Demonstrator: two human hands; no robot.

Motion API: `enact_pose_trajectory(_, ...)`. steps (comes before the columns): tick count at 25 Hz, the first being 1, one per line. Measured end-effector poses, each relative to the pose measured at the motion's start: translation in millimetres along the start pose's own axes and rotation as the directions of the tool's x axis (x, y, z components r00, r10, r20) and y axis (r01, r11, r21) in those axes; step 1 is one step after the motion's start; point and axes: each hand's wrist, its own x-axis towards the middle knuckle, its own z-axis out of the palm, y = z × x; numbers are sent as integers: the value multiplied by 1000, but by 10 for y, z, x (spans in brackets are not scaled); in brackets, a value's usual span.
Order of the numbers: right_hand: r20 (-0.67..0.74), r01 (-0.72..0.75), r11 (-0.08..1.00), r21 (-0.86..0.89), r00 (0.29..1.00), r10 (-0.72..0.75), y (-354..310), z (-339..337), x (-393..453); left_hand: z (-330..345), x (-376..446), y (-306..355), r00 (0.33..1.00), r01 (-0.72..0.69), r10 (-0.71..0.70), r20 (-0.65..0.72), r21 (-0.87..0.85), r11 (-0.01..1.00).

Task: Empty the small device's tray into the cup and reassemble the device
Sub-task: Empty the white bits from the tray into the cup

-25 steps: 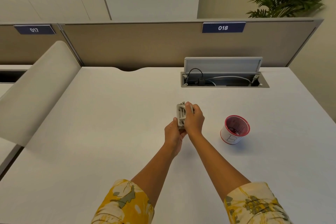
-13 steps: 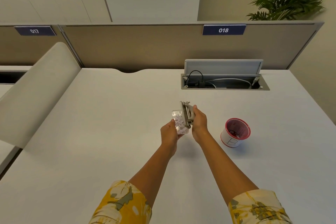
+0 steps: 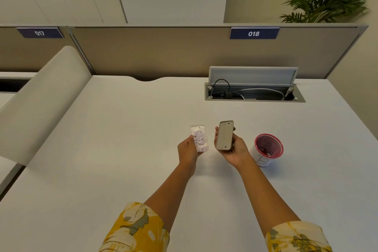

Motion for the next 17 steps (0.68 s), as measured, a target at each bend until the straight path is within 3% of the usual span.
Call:
enact_pose_trajectory(5,-152,-79,950,-302,988,34,57,-136,-70,-76,20,-16,1000,4,-4,0,-1,1000)
enact_pose_trajectory(7,-228,-99,877,-470,974,-12,149,-198,-19,-102,24,-28,1000,15,-15,-4,4,1000)
enact_pose_trajectory(10,-283,-145,639,-755,952,-118,248,-232,24,-123,21,-27,1000,13,-12,-6,25,1000)
enact_pose_trajectory(12,-274,-153,412,-898,928,-253,263,-242,1,-130,4,-27,1000,16,-16,7,33,999)
enact_pose_trajectory(14,-202,-141,185,-973,905,-375,285,-217,-29,-139,-21,-23,1000,23,-23,20,38,999)
enact_pose_trajectory(17,-119,-141,-8,-990,865,-487,331,-173,-69,-129,-42,-33,999,21,-23,41,49,999)
